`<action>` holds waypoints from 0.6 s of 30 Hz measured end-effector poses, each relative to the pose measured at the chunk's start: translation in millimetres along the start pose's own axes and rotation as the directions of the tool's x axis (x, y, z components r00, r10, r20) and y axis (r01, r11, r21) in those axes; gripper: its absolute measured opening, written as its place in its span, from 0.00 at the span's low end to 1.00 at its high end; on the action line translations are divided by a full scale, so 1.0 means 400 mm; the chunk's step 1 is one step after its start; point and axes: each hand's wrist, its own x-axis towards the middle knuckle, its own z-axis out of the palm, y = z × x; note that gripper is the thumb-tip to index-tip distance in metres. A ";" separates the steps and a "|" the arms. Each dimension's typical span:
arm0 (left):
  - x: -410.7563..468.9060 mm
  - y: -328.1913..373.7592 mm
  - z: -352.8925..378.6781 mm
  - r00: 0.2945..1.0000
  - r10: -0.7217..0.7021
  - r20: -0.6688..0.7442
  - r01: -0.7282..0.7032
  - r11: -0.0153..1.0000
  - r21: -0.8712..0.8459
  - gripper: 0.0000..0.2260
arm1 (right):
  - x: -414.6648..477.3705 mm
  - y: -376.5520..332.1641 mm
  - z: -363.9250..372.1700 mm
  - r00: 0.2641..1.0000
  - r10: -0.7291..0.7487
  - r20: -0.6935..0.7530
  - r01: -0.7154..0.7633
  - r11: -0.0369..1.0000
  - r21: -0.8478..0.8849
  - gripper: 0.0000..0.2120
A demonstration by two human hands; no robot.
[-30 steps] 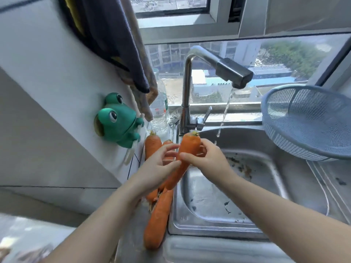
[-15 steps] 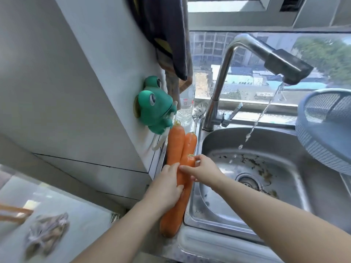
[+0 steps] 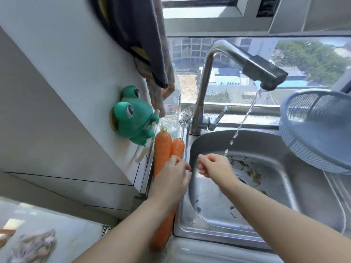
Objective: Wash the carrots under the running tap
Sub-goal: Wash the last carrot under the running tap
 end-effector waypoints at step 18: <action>0.272 0.245 0.116 0.759 -0.192 0.623 0.649 0.136 -0.749 0.05 | 0.156 -0.173 -0.294 0.999 0.015 -0.034 -0.018 0.993 -0.113 0.11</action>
